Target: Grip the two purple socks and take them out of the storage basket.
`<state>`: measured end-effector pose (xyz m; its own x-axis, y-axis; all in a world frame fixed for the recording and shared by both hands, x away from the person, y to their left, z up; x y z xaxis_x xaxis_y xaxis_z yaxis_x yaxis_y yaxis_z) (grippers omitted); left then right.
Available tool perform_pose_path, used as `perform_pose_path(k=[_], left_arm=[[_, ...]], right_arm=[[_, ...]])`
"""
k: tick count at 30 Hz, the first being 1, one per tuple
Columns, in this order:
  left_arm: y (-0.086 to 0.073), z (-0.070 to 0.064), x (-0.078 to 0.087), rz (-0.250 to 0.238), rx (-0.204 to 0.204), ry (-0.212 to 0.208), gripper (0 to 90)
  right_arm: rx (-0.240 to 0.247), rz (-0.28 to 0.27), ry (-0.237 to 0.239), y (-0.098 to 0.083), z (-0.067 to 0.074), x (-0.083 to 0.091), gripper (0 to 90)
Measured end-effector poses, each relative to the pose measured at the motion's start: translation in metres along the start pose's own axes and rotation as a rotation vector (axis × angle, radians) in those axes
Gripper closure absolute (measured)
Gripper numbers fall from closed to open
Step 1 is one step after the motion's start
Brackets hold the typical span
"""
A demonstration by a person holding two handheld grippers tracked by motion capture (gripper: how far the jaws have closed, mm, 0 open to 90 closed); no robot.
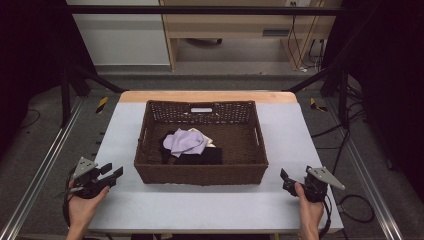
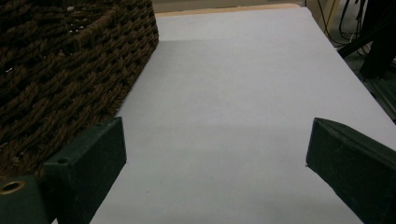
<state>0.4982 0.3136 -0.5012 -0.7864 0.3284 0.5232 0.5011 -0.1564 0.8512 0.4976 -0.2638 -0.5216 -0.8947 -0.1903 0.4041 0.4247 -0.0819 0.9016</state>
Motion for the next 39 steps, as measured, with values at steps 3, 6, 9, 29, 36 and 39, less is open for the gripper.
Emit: perform_pose_path(k=[3, 6, 9, 29, 36, 39], left_arm=[[0.004, -0.002, 0.003, -0.021, 0.0, -0.006, 52.6], [0.01, -0.003, 0.007, -0.043, 0.007, -0.014, 54.1], [0.014, -0.004, 0.01, -0.054, 0.012, -0.019, 54.9], [0.059, -0.016, 0.034, -0.168, 0.018, -0.06, 48.3], [0.075, -0.024, 0.037, -0.19, 0.007, -0.082, 47.5], [0.08, -0.028, 0.035, -0.192, -0.002, -0.089, 47.3]], right_arm=[[0.021, 0.003, -0.007, 0.0, 0.002, -0.001, 5.4], [0.023, -0.003, -0.014, 0.0, 0.002, 0.0, 5.4], [0.015, -0.005, -0.017, 0.0, 0.001, 0.0, 5.3], [0.022, -0.004, -0.024, 0.0, 0.001, 0.0, 4.7], [0.038, -0.01, -0.041, 0.0, 0.001, 0.0, 4.7], [0.039, -0.009, -0.044, 0.0, 0.001, 0.001, 4.7]])
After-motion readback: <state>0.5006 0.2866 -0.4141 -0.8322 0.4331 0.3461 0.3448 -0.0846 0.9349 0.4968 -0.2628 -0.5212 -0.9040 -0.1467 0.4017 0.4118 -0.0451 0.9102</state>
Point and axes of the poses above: each handheld gripper's, and its own axes: x roughly backward along the jaws, y roughly out of its top, z roughly to its left, the point moved 9 cm from there along -x, roughly forward along the jaws, and after that the axes turned 2 degrees about -x, right-handed, at the moved point
